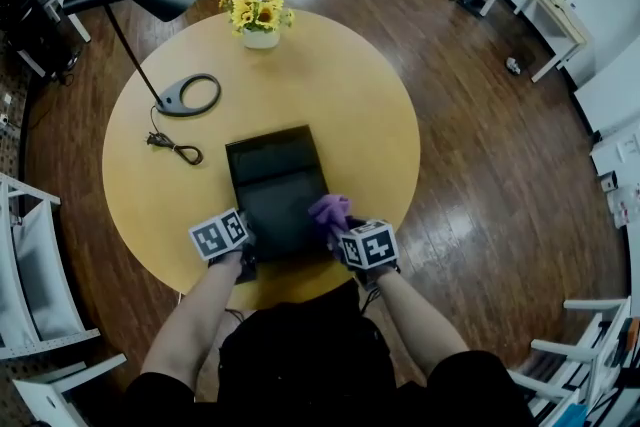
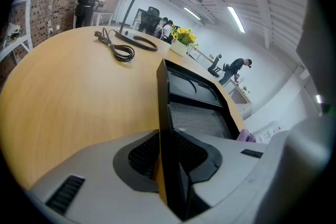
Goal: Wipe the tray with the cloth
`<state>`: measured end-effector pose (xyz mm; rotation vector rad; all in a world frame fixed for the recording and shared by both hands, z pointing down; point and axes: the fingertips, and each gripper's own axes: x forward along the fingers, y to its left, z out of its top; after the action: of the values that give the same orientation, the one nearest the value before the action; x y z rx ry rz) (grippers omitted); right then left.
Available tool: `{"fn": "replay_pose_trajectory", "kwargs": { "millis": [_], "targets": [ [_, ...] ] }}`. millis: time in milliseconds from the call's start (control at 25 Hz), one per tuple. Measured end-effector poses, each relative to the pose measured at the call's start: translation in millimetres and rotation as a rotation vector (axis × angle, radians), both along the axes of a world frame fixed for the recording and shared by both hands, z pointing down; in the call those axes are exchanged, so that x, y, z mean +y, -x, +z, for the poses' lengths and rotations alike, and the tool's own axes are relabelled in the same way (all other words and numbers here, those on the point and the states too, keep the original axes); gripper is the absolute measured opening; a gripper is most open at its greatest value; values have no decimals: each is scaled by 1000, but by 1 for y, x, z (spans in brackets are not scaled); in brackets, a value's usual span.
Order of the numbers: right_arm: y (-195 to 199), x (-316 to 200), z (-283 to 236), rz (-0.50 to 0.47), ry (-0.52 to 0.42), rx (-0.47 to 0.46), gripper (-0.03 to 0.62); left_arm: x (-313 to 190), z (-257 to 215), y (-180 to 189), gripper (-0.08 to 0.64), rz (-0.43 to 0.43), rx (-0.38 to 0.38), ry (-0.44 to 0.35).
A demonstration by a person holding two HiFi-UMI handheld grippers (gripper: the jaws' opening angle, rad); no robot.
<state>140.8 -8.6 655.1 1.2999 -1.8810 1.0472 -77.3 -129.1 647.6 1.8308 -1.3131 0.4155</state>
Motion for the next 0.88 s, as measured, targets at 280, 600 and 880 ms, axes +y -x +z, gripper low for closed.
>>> {"fn": "replay_pose_trajectory", "kwargs": {
  "millis": [280,600,880],
  "targets": [
    [-1,-5,1,-85,18,28,119,1,1,-3,69,25,8,13],
    [-18,-33,-1,-242,16,115,117,22,4,-8,74,-84,54,87],
    [-22,-89,-10,-470,-33,156,112,42,10,-15,83,-311,89,133]
  ]
}}
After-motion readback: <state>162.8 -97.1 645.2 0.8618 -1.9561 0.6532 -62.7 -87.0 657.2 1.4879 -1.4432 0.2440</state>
